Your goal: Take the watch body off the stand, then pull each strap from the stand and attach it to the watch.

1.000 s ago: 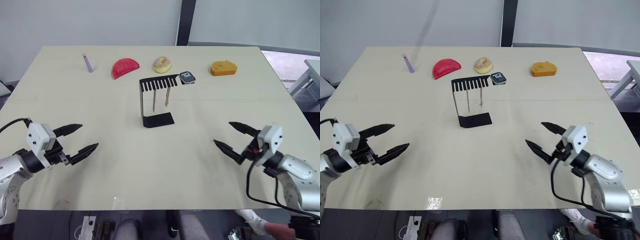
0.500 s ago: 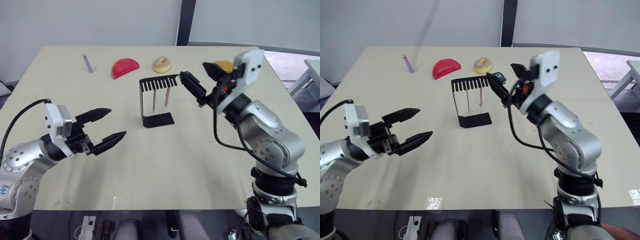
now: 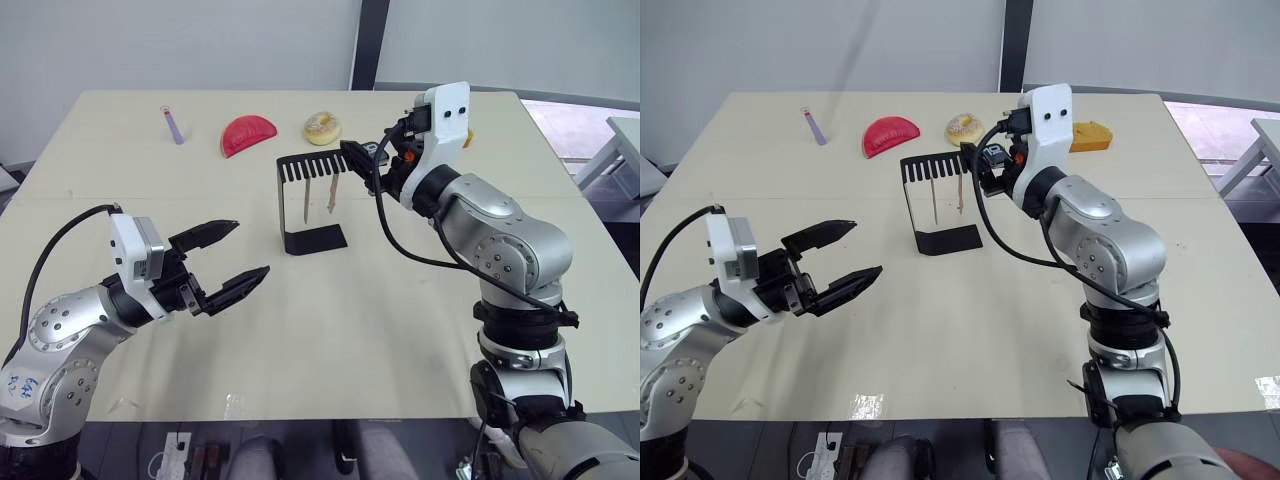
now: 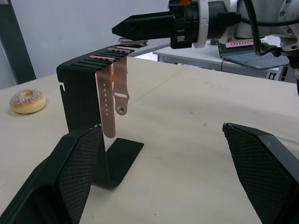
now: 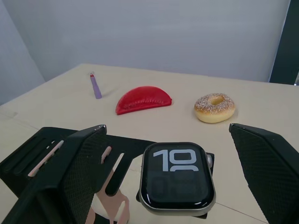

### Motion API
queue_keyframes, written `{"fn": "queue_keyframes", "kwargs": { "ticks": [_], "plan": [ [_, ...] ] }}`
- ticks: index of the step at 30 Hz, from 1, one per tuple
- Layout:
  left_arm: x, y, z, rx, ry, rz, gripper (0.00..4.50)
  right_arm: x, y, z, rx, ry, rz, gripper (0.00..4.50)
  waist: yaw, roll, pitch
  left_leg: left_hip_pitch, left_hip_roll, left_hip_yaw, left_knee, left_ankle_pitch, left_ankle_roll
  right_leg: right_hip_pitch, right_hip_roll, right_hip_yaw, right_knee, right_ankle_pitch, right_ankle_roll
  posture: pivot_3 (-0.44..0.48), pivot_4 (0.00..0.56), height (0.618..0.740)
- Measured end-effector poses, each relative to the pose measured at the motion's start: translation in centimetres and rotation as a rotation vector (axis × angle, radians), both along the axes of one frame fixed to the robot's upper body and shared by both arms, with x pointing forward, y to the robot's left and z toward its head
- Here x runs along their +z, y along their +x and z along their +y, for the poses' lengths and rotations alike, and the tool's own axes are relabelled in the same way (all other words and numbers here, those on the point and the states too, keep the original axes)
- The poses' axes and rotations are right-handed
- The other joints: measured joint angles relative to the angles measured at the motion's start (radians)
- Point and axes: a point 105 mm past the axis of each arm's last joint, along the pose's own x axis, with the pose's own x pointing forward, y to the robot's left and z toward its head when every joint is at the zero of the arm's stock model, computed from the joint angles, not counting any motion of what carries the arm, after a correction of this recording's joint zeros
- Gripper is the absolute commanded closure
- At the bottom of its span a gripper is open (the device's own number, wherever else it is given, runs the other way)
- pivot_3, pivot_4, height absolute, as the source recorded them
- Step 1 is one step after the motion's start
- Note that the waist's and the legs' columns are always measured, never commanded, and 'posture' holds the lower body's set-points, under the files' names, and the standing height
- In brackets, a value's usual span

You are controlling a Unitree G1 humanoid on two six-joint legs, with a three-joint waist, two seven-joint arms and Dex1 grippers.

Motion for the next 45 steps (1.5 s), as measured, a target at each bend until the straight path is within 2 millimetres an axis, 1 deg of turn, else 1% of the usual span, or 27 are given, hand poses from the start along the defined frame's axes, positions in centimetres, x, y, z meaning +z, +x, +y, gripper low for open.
{"fn": "queue_keyframes", "kwargs": {
  "ticks": [4,19,22,26,27,38,41,45],
  "plan": [
    [0.0,-0.1,0.0,-0.004,-0.003,0.004,0.0,0.1,0.4,0.1,-0.006,0.003,0.01,0.03,-0.003,0.0,0.0,0.0,0.0,0.0,0.0,0.0,0.0,0.0,0.0,0.0,0.0,0.0,0.0,0.0,0.15,0.74],
    [-0.5,-0.2,0.1,0.002,-0.002,0.025,0.0,-0.2,0.5,0.1,-0.009,-0.001,0.028,0.03,-0.021,0.0,0.0,-0.001,0.0,-0.001,0.0,0.0,0.0,0.0,0.0,-0.001,0.0,0.0,0.0,0.0,0.15,0.74],
    [-0.5,-0.2,0.1,0.003,-0.002,0.025,0.0,-0.2,0.5,0.3,-0.004,0.003,0.029,0.87,-0.02,0.0,0.0,-0.001,0.0,-0.001,0.0,0.0,0.0,0.0,0.0,-0.001,-0.001,0.0,0.0,0.0,0.15,0.74],
    [-0.6,-0.2,0.1,0.005,-0.003,0.026,0.0,-0.2,0.5,0.4,-0.003,0.004,0.03,2.81,-0.021,0.0,0.0,-0.001,0.0,-0.001,0.0,0.0,0.0,0.0,0.0,-0.001,-0.001,0.0,0.0,0.0,0.15,0.74],
    [-0.6,-0.2,0.1,0.006,-0.003,0.026,0.0,-0.2,0.5,0.4,-0.003,0.004,0.03,2.93,-0.021,0.0,0.0,-0.001,0.0,-0.001,0.0,0.0,0.0,0.0,0.0,-0.001,-0.001,0.0,0.0,0.0,0.15,0.74],
    [-0.5,-0.2,0.3,0.011,-0.003,0.022,0.0,-0.1,0.4,0.6,0.01,0.014,0.027,2.92,-0.021,0.0,0.0,-0.001,0.0,-0.001,-0.001,0.0,0.0,0.0,0.0,-0.001,-0.001,0.0,0.0,0.0,0.15,0.74],
    [-0.5,-0.2,0.3,0.011,-0.003,0.022,0.0,0.4,0.2,0.5,0.032,0.052,0.006,2.92,-0.02,0.0,0.0,-0.001,0.0,-0.001,-0.001,0.0,0.0,0.0,0.0,-0.001,-0.002,0.0,0.0,0.0,0.15,0.74],
    [-0.5,-0.2,0.3,0.011,-0.003,0.022,0.0,1.4,0.1,-0.3,0.044,0.113,-0.03,2.92,-0.02,0.0,0.0,-0.001,0.0,-0.001,-0.001,0.0,0.0,0.0,0.0,-0.001,-0.002,0.0,0.0,0.0,0.15,0.74]
  ]
}}
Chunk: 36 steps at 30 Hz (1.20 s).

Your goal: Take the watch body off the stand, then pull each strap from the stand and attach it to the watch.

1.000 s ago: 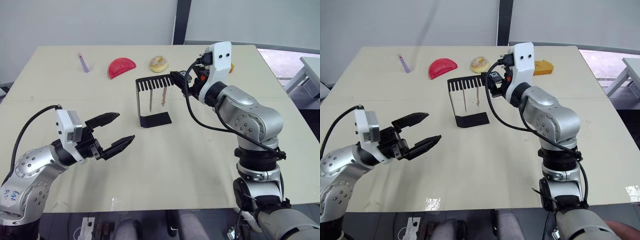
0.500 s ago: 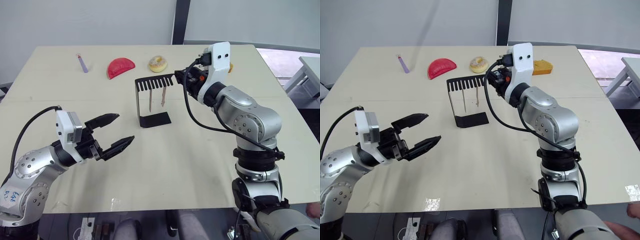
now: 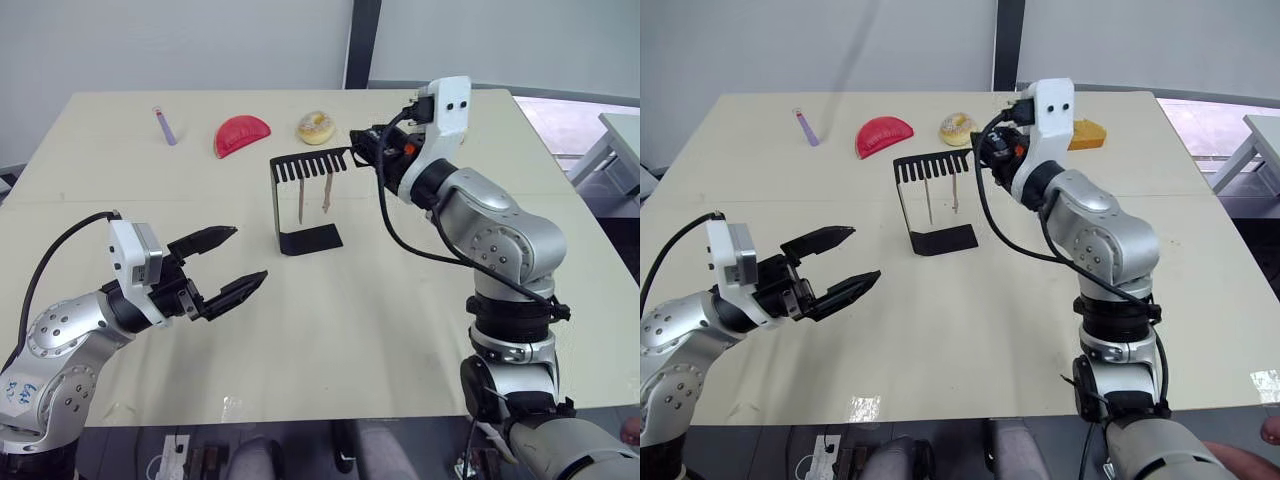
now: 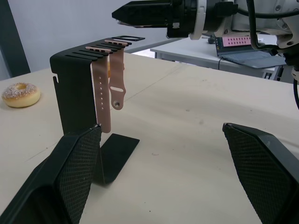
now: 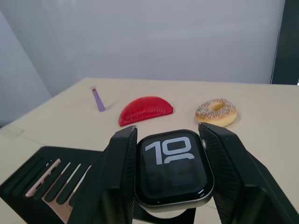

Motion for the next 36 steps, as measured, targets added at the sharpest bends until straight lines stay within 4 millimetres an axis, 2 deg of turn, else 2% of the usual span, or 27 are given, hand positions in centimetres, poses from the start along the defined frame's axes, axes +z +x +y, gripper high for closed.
{"fn": "queue_keyframes", "kwargs": {
  "ticks": [3,6,8,10,13,16,19,21,25,29,36],
  "plan": [
    [0.0,0.0,0.0,-0.004,0.001,-0.001,0.0,0.6,-0.3,-0.8,0.006,0.028,-0.025,2.92,0.0,0.0,0.0,0.0,0.0,0.0,0.0,0.0,0.0,0.0,0.0,0.0,0.0,0.0,0.0,0.0,0.15,0.74],
    [0.1,-0.1,-0.1,-0.017,0.002,-0.004,0.0,0.5,-0.7,-3.2,-0.038,0.04,-0.052,2.92,0.002,0.0,0.0,0.0,0.0,0.0,-0.001,0.0,0.0,0.0,0.0,0.0,-0.001,0.0,0.0,0.0,0.15,0.74],
    [0.3,-0.2,-0.3,-0.046,0.005,-0.002,0.0,-0.8,-1.4,-5.6,-0.093,0.032,-0.053,2.92,0.01,0.0,0.0,-0.001,0.0,-0.002,-0.001,0.0,0.0,0.0,0.0,0.0,-0.002,0.0,0.0,0.0,0.15,0.74],
    [0.5,-0.3,-0.5,-0.084,0.019,0.0,0.0,-2.9,-2.5,-7.9,-0.144,0.025,-0.024,2.92,0.016,0.0,0.0,-0.001,-0.001,-0.002,-0.001,0.0,0.001,0.001,0.0,0.0,-0.003,0.0,0.001,0.0,0.15,0.74],
    [0.4,-0.6,-1.1,-0.149,0.034,0.016,0.0,-6.3,-3.7,-9.9,-0.204,0.002,0.041,2.92,0.02,0.0,0.0,0.0,-0.001,0.0,-0.001,0.0,0.0,0.001,0.001,0.002,-0.002,0.0,0.001,0.0,0.15,0.74],
    [0.2,-0.7,-1.8,-0.218,0.043,0.03,0.0,-8.6,-4.8,-10.5,-0.232,-0.008,0.071,2.92,0.012,0.0,0.0,0.001,-0.001,0.0,-0.002,0.0,0.0,0.001,0.002,0.003,-0.002,0.0,0.001,0.0,0.15,0.74],
    [-0.3,-0.7,-2.6,-0.286,0.074,0.028,0.0,-13.0,-6.1,-10.4,-0.244,-0.038,0.153,2.92,0.011,0.0,0.0,0.001,-0.001,0.0,-0.002,0.001,-0.001,0.001,0.003,0.003,-0.002,0.0,0.001,0.0,0.15,0.74],
    [-0.5,-0.6,-2.8,-0.312,0.091,0.027,0.0,-15.7,-6.3,-10.3,-0.252,-0.045,0.218,2.92,0.004,0.0,0.0,0.001,-0.001,0.001,-0.002,0.001,-0.001,0.001,0.003,0.005,-0.002,0.0,0.001,0.0,0.15,0.74],
    [-0.7,-0.7,-3.3,-0.349,0.124,0.028,0.0,-18.9,-6.4,-11.1,-0.308,-0.108,0.27,2.92,0.001,0.0,0.0,0.001,-0.001,0.0,-0.002,0.001,-0.001,0.001,0.003,0.005,-0.002,0.0,0.001,0.0,0.15,0.74],
    [-0.8,-0.7,-3.3,-0.352,0.136,0.028,0.0,-20.3,-6.4,-11.3,-0.334,-0.13,0.274,2.92,0.002,0.0,0.0,0.001,-0.001,0.0,-0.002,0.001,-0.001,0.001,0.003,0.005,-0.001,0.0,0.001,0.0,0.15,0.74],
    [-1.2,-0.7,-3.2,-0.336,0.134,0.045,0.0,-20.6,-6.4,-11.0,-0.348,-0.139,0.231,2.92,0.004,0.0,0.0,0.001,-0.001,0.0,-0.002,0.001,-0.001,0.001,0.003,0.005,-0.001,0.0,0.001,0.0,0.15,0.74]
  ]
}}
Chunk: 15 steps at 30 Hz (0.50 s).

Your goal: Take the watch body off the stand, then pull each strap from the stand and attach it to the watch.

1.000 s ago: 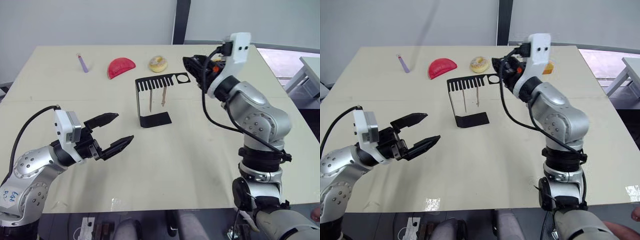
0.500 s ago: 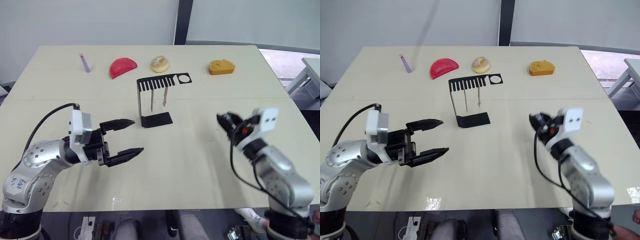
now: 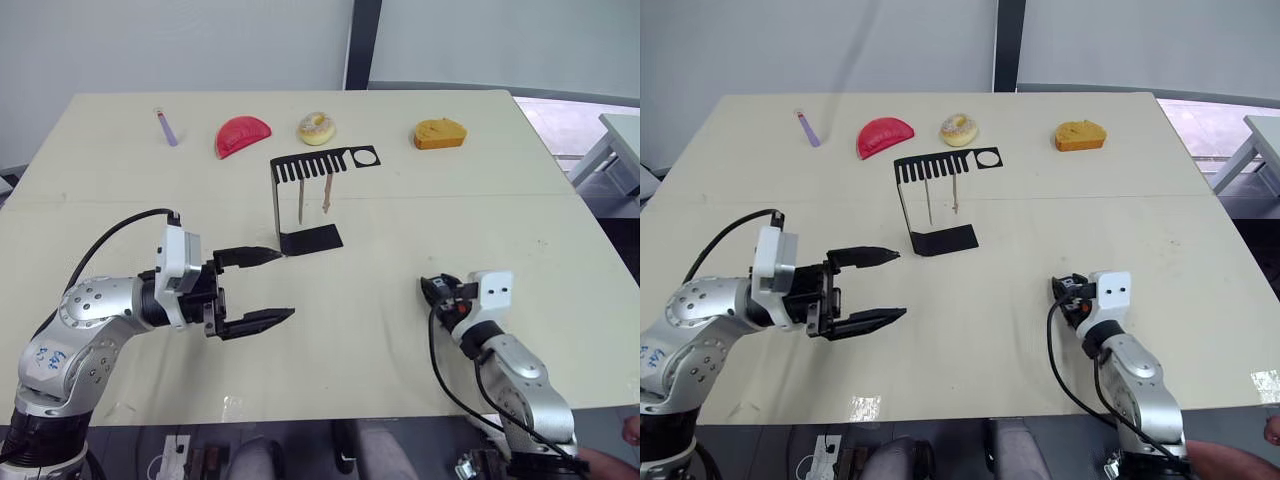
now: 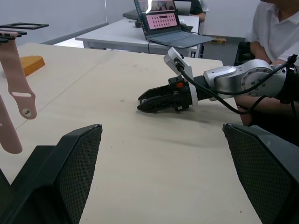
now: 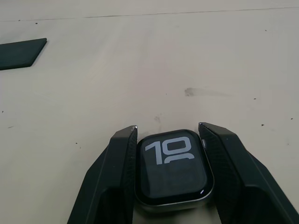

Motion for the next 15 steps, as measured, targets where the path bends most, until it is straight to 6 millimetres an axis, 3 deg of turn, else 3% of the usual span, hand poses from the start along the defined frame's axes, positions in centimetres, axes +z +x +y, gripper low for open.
{"fn": "queue_keyframes", "kwargs": {
  "ticks": [1,7,11,15],
  "plan": [
    [0.0,0.0,0.0,0.001,0.0,0.0,0.0,0.0,0.0,0.0,-0.001,0.001,-0.004,2.92,0.0,0.0,0.0,0.0,0.0,0.0,0.0,0.0,0.0,0.0,0.0,0.0,0.0,0.0,0.0,0.0,0.15,0.74],
    [0.0,0.0,0.0,0.003,0.0,0.0,0.0,0.0,0.0,-0.3,0.017,0.006,-0.026,0.03,0.001,-0.001,-0.001,0.001,0.0,0.0,0.0,0.0,0.0,0.001,0.0,0.0,0.0,0.0,0.0,0.0,0.15,0.74],
    [-0.1,0.0,0.6,0.025,0.01,0.006,0.0,0.7,-0.1,-1.4,0.046,-0.025,-0.04,0.03,0.002,-0.001,0.0,0.001,0.0,0.0,0.0,0.0,0.0,0.001,0.0,0.001,0.0,0.0,0.0,0.0,0.15,0.74],
    [-0.8,-0.2,1.7,0.071,0.018,0.032,0.0,3.1,-0.9,-2.2,0.134,-0.044,-0.079,0.03,0.001,0.0,0.0,0.001,0.0,0.0,0.0,0.0,0.0,0.001,0.0,0.001,0.001,0.0,0.0,0.0,0.15,0.74]
  ]
}}
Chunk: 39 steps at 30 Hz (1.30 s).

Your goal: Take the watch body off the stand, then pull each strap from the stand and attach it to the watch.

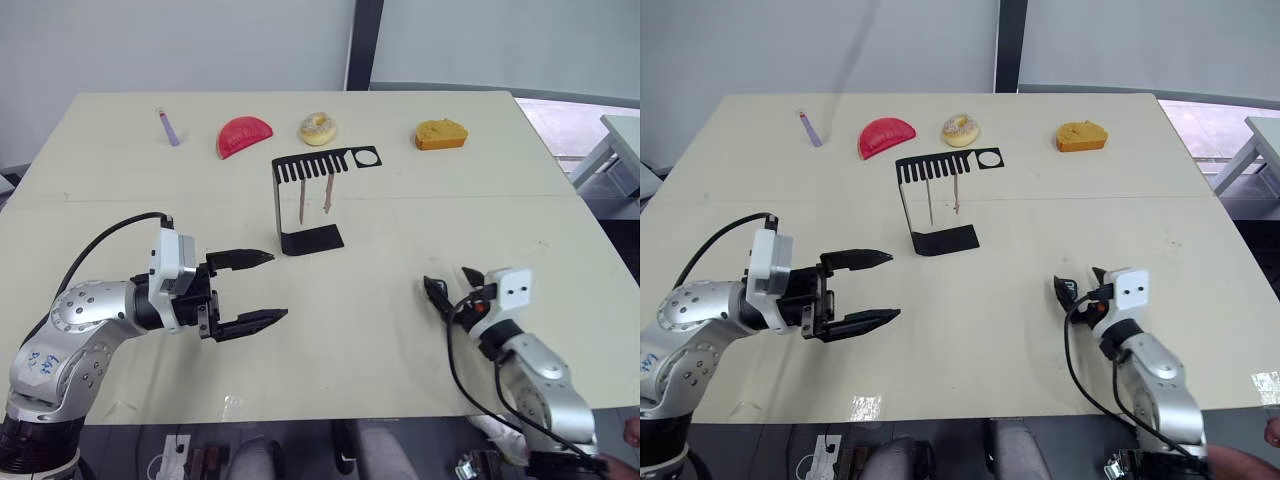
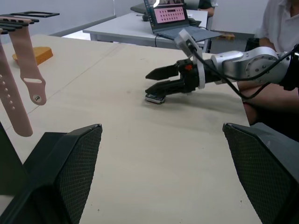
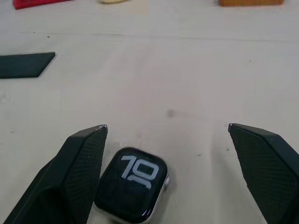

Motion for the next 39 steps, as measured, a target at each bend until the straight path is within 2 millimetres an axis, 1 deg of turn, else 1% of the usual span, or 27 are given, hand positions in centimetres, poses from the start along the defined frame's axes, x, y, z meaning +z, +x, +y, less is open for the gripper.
{"fn": "queue_keyframes", "kwargs": {
  "ticks": [2,3,4,5,6,8,10,11,13,17,18,20,21,24,26,27,29,31,32,34,36,39],
  "plan": [
    [-0.6,0.0,1.0,0.045,0.008,0.011,0.0,1.3,-0.9,-0.3,0.062,-0.022,-0.016,0.03,0.002,0.0,0.0,0.0,0.0,0.0,0.0,0.0,0.0,0.0,0.0,0.0,0.0,0.0,0.0,0.0,0.15,0.74],
    [-1.1,0.3,2.0,0.09,0.014,0.016,0.0,2.0,-1.8,-0.5,0.116,-0.057,-0.025,0.03,0.004,0.0,0.0,0.0,0.0,0.0,0.0,0.0,0.0,0.0,0.0,0.0,-0.001,0.0,0.0,0.0,0.15,0.74],
    [-1.4,0.4,2.6,0.119,0.019,0.021,0.0,2.2,-2.2,-0.7,0.135,-0.075,-0.026,0.03,0.006,0.0,0.0,0.001,0.0,0.0,0.0,0.0,0.0,0.001,0.0,0.0,-0.001,0.0,0.0,0.0,0.15,0.74],
    [-1.9,0.6,3.7,0.165,0.029,0.02,0.0,2.5,-3.0,-1.1,0.17,-0.11,-0.038,0.03,0.008,-0.001,-0.001,0.002,0.0,0.0,0.0,0.0,0.0,0.002,0.001,0.0,-0.001,0.0,0.0,0.0,0.15,0.74],
    [-2.3,0.8,4.8,0.214,0.038,0.017,0.0,2.3,-3.8,-1.6,0.2,-0.147,-0.038,0.03,0.011,-0.001,-0.001,0.002,-0.001,0.0,0.0,-0.001,0.001,0.003,0.0,0.0,-0.002,0.0,0.0,0.0,0.15,0.74],
    [-3.4,1.0,7.7,0.343,0.057,0.014,0.0,1.2,-5.3,-4.2,0.22,-0.244,-0.011,0.03,0.02,-0.001,0.0,0.006,-0.003,0.001,-0.001,-0.002,0.002,0.006,0.0,0.0,-0.003,-0.001,0.001,0.0,0.15,0.74],
    [-4.5,0.7,10.3,0.459,0.077,0.03,0.0,-0.2,-6.5,-7.5,0.175,-0.294,0.058,0.03,0.024,-0.002,0.0,0.015,-0.002,0.001,-0.004,-0.006,0.008,0.016,0.0,-0.001,-0.01,-0.001,0.001,0.0,0.15,0.74],
    [-4.8,0.5,11.2,0.5,0.084,0.028,0.0,-0.6,-7.0,-8.8,0.152,-0.304,0.079,0.03,0.024,-0.003,0.0,0.017,-0.001,0.001,-0.004,-0.007,0.01,0.018,0.0,-0.001,-0.01,-0.001,0.001,0.0,0.15,0.74],
    [-5.2,0.0,12.3,0.561,0.106,0.006,0.0,-1.0,-7.6,-10.6,0.119,-0.326,0.096,0.03,0.025,-0.003,-0.001,0.016,-0.001,0.001,-0.004,-0.008,0.012,0.018,-0.002,-0.001,-0.011,0.0,0.002,0.0,0.15,0.74],
    [-6.9,-2.9,16.0,0.738,0.13,0.032,0.0,-3.0,-9.5,-14.3,0.024,-0.393,0.151,0.03,0.021,-0.005,-0.001,0.017,-0.001,0.003,-0.007,-0.01,0.011,0.019,-0.002,-0.001,-0.012,-0.001,0.002,0.0,0.15,0.74],
    [-7.2,-3.5,16.6,0.766,0.133,0.044,0.0,-3.6,-9.9,-15.0,0.004,-0.398,0.171,0.03,0.022,-0.005,-0.001,0.018,-0.001,0.003,-0.007,-0.01,0.011,0.019,-0.002,-0.001,-0.012,-0.001,0.002,0.0,0.15,0.74],
    [-7.2,-3.7,16.8,0.786,0.13,0.032,0.0,-4.2,-10.2,-15.6,-0.009,-0.405,0.184,0.03,0.023,-0.005,-0.002,0.018,-0.002,0.003,-0.006,-0.009,0.011,0.019,-0.002,0.0,-0.011,-0.001,0.002,0.0,0.15,0.74],
    [-6.8,-3.6,16.8,0.799,0.124,0.011,0.0,-4.4,-10.0,-15.7,-0.008,-0.408,0.175,0.03,0.024,-0.006,-0.002,0.019,-0.003,0.002,-0.006,-0.009,0.011,0.02,-0.003,0.001,-0.011,-0.001,0.003,0.0,0.15,0.74],
    [-6.2,-3.1,16.3,0.809,0.109,-0.027,0.0,-4.2,-9.1,-15.2,0.015,-0.41,0.138,0.03,0.023,-0.006,-0.002,0.024,-0.003,0.003,-0.008,-0.01,0.011,0.025,-0.003,0.001,-0.011,-0.001,0.003,0.0,0.15,0.74],
    [-5.4,-2.4,15.1,0.794,0.086,-0.05,0.0,-3.3,-8.0,-13.9,0.063,-0.36,0.065,0.03,0.023,-0.006,-0.002,0.029,-0.003,0.002,-0.012,-0.01,0.011,0.033,-0.003,0.001,-0.014,-0.001,0.003,0.0,0.15,0.74],
    [-5.1,-2.0,14.3,0.782,0.08,-0.049,0.0,-2.9,-7.5,-12.8,0.114,-0.343,0.031,0.03,0.023,-0.006,-0.002,0.032,-0.003,0.002,-0.014,-0.01,0.01,0.036,-0.003,0.001,-0.015,-0.001,0.003,0.0,0.15,0.74],
    [-4.4,-1.0,12.2,0.747,0.064,-0.055,0.0,-2.0,-6.4,-10.4,0.21,-0.287,-0.02,0.03,0.023,-0.005,-0.002,0.032,-0.003,0.002,-0.016,-0.009,0.009,0.036,-0.002,0.001,-0.015,-0.001,0.003,0.0,0.15,0.74],
    [-3.5,-0.1,10.2,0.719,0.025,-0.081,0.0,-1.1,-5.4,-8.8,0.263,-0.248,-0.062,0.03,0.023,-0.005,-0.002,0.031,-0.002,0.002,-0.015,-0.006,0.003,0.036,-0.002,0.001,-0.015,-0.001,0.003,0.0,0.15,0.74],
    [-2.9,0.5,8.9,0.706,-0.012,-0.1,0.0,-0.3,-4.8,-7.9,0.284,-0.22,-0.101,0.03,0.024,-0.005,-0.002,0.031,-0.003,0.002,-0.015,-0.006,0.003,0.036,-0.002,0.001,-0.014,-0.001,0.003,0.0,0.15,0.74],
    [-1.9,1.5,5.4,0.645,-0.06,-0.13,0.0,1.4,-3.6,-5.5,0.352,-0.175,-0.178,0.03,0.026,-0.005,-0.002,0.031,-0.003,0.002,-0.014,-0.006,0.003,0.036,-0.002,0.001,-0.013,-0.001,0.003,0.0,0.15,0.74],
    [-1.9,2.1,3.1,0.623,-0.075,-0.123,0.0,2.0,-3.2,-3.5,0.418,-0.145,-0.202,0.03,0.028,-0.005,-0.002,0.031,-0.003,0.001,-0.015,-0.006,0.002,0.036,-0.002,0.001,-0.013,-0.001,0.003,0.0,0.15,0.74],
    [-2.9,3.4,0.8,0.654,-0.111,-0.069,0.0,2.0,-3.3,-0.9,0.512,-0.099,-0.193,0.03,0.033,-0.004,-0.002,0.031,-0.003,0.001,-0.014,-0.006,0.002,0.035,-0.001,0.001,-0.013,-0.001,0.004,0.0,0.15,0.74]
  ]
}}
